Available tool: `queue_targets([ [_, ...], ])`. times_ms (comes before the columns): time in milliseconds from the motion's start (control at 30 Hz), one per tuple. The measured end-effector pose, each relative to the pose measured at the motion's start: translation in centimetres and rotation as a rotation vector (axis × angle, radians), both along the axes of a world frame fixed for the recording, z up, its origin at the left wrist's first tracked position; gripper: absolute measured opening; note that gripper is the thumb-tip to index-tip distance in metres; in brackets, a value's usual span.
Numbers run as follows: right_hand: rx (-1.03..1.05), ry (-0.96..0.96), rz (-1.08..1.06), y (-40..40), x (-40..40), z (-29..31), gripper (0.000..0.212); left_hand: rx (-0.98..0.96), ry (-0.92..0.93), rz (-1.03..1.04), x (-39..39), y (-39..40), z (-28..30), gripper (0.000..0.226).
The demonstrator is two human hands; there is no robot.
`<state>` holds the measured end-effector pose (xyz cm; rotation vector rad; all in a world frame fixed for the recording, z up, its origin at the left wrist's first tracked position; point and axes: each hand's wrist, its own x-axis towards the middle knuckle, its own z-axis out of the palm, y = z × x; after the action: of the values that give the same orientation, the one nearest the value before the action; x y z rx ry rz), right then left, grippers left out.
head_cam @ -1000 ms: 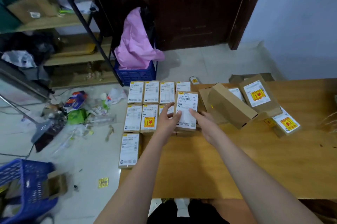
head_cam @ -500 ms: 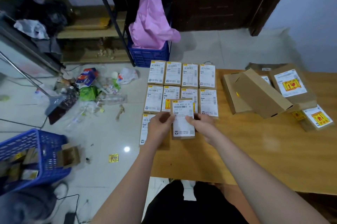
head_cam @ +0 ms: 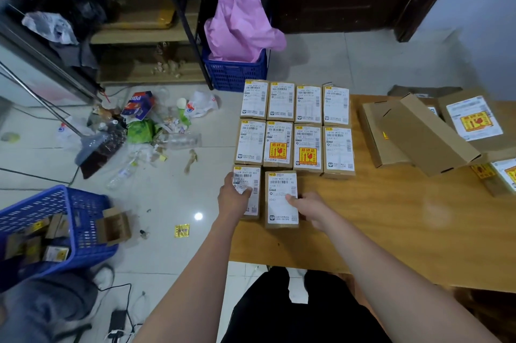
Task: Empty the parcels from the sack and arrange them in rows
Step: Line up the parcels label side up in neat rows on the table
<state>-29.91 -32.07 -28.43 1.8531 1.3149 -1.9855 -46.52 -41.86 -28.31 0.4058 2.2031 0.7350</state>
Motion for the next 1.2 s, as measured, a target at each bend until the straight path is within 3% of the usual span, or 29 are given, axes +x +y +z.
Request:
queue_targets([
  [133, 0.058, -0.056, -0.012, -0.4, -0.6, -1.0, 0.04, -0.01, -0.028, -0.006, -0.1, -0.3, 0.0, 0.07],
  [567, 0.172, -0.104, 0.017, -0.6, -1.6, -1.3, 0.031, 0.001, -0.147, 0.013, -0.6, -0.8, -1.2, 0.064],
  [1033, 0.174, -0.119, 0.076, -0.2, -1.7, -1.3, 0.025, -0.007, -0.214, 0.092, -1.0, -0.8, -1.8, 0.075],
  [1200, 0.205, -0.116, 0.049, 1.1, -1.3, -0.3, 0.039, -0.113, 0.088, 0.062, -1.0, 0.9, -0.7, 0.069],
])
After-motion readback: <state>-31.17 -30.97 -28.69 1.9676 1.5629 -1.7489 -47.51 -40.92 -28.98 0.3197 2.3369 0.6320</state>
